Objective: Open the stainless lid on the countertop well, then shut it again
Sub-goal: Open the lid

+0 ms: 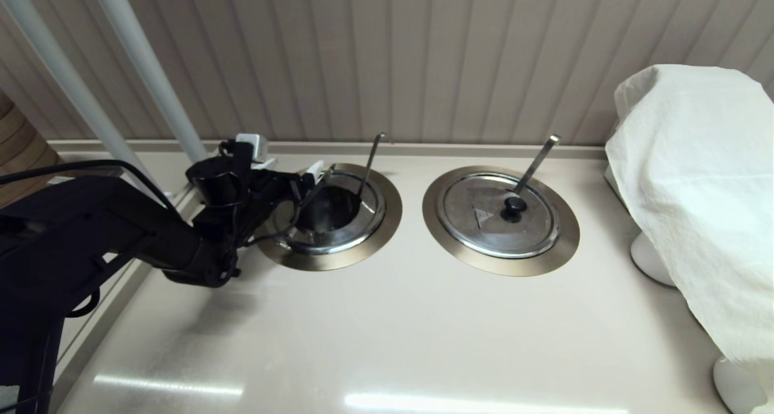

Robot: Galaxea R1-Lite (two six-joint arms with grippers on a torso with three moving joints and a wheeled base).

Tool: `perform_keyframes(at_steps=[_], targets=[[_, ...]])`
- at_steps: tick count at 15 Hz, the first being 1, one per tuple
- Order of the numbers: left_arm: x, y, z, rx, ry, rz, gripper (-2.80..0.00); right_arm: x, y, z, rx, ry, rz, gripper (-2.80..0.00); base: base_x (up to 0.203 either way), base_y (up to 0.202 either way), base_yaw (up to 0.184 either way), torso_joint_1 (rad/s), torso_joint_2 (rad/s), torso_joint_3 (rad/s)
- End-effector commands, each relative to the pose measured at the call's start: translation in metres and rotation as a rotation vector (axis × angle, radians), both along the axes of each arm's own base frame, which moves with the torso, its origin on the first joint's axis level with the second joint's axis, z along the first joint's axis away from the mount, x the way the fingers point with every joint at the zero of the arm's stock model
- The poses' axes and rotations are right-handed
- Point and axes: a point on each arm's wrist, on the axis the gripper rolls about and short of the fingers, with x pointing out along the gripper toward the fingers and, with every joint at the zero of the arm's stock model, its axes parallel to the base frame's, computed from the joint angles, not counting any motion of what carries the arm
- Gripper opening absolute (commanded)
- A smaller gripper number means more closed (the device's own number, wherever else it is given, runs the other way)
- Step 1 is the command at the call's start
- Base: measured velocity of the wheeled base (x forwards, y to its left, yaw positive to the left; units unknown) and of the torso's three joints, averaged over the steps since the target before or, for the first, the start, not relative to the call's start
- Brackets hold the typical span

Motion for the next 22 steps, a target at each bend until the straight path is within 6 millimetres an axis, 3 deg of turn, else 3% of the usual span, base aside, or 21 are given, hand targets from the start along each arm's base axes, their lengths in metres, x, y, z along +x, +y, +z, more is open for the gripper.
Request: perform_keyframes(at_steps=[1, 10, 13, 18, 22], targets=[[0.002, 0.004, -0.001, -0.007, 0.0, 0.008, 0.0, 0.0, 0.0, 0.0, 0.0, -0.001, 0.0, 0.0, 0.0, 0.0, 0.0, 0.0, 0.0, 0.0], [0.006, 0.021, 0.006, -0.01, -0.019, 0.039, 0.0, 0.0, 0.0, 0.0, 0.0, -0.001, 0.0, 0.0, 0.0, 0.0, 0.0, 0.0, 0.0, 0.0], [0.009, 0.039, 0.015, -0.012, -0.047, 0.079, 0.0, 0.0, 0.0, 0.0, 0.0, -0.001, 0.001, 0.0, 0.0, 0.0, 0.0, 0.0, 0.0, 0.0], [0.001, 0.055, 0.051, -0.022, -0.141, 0.119, 0.0, 0.0, 0.0, 0.0, 0.0, -0.001, 0.001, 0.0, 0.0, 0.0, 0.0, 0.0, 0.0, 0.0], [-0.019, 0.051, 0.09, -0.036, -0.227, 0.114, 0.0, 0.0, 0.0, 0.0, 0.0, -0.001, 0.001, 0.0, 0.0, 0.0, 0.0, 0.0, 0.0, 0.0]])
